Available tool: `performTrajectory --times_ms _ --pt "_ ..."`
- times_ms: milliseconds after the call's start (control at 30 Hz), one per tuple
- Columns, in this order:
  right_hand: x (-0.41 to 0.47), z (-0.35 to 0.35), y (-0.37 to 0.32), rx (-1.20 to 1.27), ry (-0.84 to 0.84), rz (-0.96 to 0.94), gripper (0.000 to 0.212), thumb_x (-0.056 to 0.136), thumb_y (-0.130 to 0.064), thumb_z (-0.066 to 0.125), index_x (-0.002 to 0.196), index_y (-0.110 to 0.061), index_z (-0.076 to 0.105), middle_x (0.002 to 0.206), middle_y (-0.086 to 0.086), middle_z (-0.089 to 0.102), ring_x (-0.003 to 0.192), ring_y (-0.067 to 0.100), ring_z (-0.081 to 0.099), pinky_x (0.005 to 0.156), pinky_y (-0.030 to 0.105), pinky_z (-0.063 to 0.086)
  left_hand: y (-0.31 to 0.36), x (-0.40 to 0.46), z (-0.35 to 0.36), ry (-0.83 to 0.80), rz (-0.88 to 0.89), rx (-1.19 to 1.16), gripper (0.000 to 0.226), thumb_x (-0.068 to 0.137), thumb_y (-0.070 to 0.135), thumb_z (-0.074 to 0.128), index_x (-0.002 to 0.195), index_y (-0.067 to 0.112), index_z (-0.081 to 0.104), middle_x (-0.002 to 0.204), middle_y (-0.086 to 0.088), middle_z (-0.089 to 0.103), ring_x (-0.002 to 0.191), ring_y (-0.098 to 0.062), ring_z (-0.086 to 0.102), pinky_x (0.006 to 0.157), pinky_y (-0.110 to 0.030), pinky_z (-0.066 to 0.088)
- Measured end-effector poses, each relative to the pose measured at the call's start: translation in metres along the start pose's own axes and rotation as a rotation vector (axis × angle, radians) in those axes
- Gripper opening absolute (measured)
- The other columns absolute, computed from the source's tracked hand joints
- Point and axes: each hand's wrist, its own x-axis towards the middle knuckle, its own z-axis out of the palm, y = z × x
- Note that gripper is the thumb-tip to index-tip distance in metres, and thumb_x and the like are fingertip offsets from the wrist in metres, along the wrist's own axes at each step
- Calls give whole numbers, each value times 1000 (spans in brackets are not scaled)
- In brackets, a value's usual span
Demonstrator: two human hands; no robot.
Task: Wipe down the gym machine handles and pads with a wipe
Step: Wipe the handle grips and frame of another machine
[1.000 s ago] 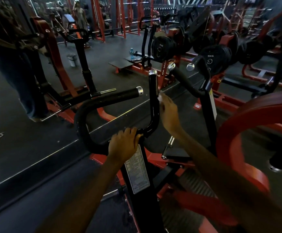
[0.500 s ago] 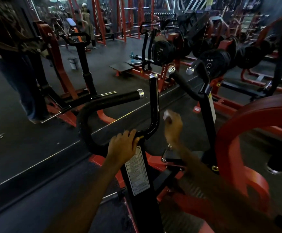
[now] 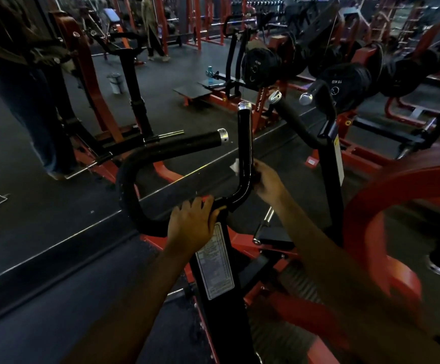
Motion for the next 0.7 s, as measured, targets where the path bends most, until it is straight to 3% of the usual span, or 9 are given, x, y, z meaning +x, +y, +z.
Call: performTrajectory --times_ms 133,300,400,500,567,633,700 --pt "-48 5 35 131 -9 65 32 91 1 38 85 -1 69 82 9 73 77 14 70 67 20 55 1 -1 0 10 9 30 52 96 42 28 115 11 65 92 -8 66 66 -25 61 54 -33 45" --pt "-92 26 49 148 -16 153 34 86 15 24 79 0 53 63 5 65 56 9 64 57 17 53 1 -1 0 -8 15 40 49 97 41 30 119 12 63 102 -9 65 72 -26 63 56 -35 48" --pt "-97 30 43 148 67 151 32 87 16 25 77 2 52 78 14 57 61 13 64 64 20 56 1 0 0 1 24 20 53 97 40 25 118 10 63 104 -11 64 71 -29 62 55 -36 49" --pt "-99 32 31 -21 248 180 27 90 14 37 73 3 55 78 16 56 72 23 60 87 31 52 0 -1 -1 9 23 20 53 97 40 25 115 9 63 100 -10 63 68 -28 61 53 -35 46" --pt "-99 35 31 -365 389 81 20 92 5 45 79 1 60 78 8 58 72 18 57 78 12 49 0 -1 -3 5 14 11 52 97 40 25 114 10 64 97 -10 64 67 -26 61 53 -33 45" --pt "-98 42 38 -677 547 -224 17 94 -2 49 98 2 65 89 7 61 76 10 55 60 -3 39 1 -2 -4 4 5 8 50 97 41 27 112 12 64 94 -7 65 66 -24 61 53 -31 43" --pt "-101 50 36 -847 635 -522 21 92 1 52 110 3 62 107 14 62 92 12 57 71 -5 37 1 -2 -6 5 4 17 44 97 40 33 110 13 65 91 -6 64 64 -22 60 53 -29 37"
